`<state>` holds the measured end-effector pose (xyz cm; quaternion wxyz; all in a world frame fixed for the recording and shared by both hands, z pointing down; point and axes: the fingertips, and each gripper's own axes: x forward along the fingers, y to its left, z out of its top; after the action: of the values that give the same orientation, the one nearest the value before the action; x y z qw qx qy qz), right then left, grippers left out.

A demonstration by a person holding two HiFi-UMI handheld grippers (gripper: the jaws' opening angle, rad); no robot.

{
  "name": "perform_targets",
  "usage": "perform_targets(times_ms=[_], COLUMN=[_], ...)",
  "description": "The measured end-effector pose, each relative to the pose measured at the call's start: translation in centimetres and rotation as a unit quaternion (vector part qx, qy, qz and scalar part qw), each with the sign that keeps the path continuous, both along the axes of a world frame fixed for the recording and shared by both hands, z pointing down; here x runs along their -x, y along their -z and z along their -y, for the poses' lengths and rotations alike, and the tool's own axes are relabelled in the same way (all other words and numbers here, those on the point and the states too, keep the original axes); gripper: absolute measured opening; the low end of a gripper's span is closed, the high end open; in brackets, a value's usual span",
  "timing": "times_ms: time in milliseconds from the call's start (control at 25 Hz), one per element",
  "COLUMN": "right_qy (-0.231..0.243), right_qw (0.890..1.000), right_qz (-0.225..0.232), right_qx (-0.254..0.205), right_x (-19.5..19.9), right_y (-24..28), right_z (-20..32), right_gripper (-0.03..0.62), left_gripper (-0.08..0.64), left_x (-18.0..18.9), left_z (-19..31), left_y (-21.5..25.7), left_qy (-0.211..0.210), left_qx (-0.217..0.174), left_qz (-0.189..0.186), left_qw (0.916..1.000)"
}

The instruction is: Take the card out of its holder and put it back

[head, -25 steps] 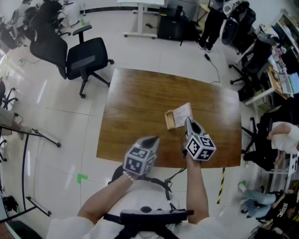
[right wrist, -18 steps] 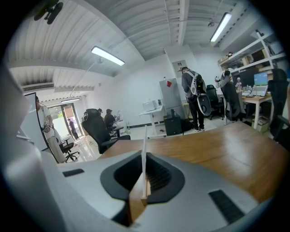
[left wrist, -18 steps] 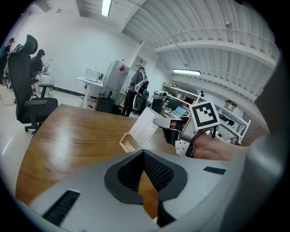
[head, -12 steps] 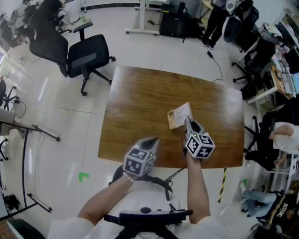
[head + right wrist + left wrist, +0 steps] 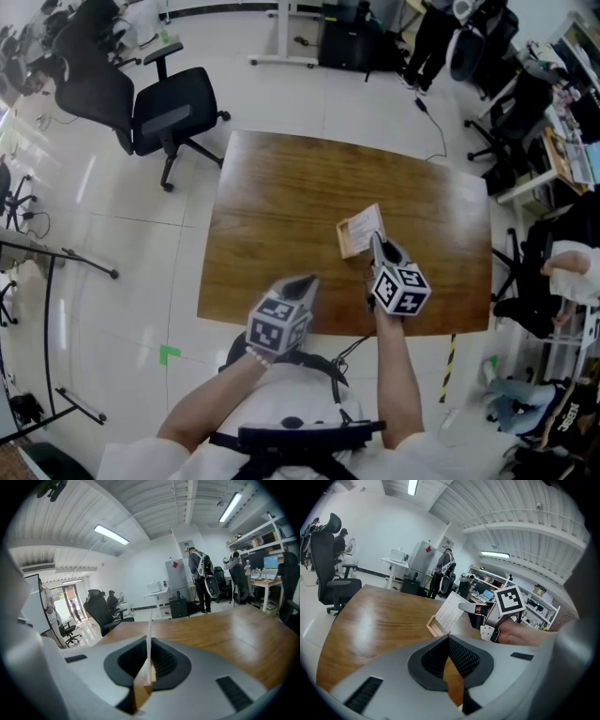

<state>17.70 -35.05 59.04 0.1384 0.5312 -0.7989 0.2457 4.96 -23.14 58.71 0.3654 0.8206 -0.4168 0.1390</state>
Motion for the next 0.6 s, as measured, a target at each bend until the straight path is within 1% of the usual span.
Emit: perform_targets(times_ms=[600], right_qy=[-0.002], right_qw=[1.0], right_qz=[0.001], right_qx=[0.019], right_x=[0.1], right_y=[-2.7], right_z=[-0.7], right_gripper=[0.025], left_gripper=[-0.005], left_x=[0.4], left_z=[-0.2], left_y=[-0.3], left_qy=[0.008], left_qx=[0.006], left_qz=[0.001], left_qw=[1.0])
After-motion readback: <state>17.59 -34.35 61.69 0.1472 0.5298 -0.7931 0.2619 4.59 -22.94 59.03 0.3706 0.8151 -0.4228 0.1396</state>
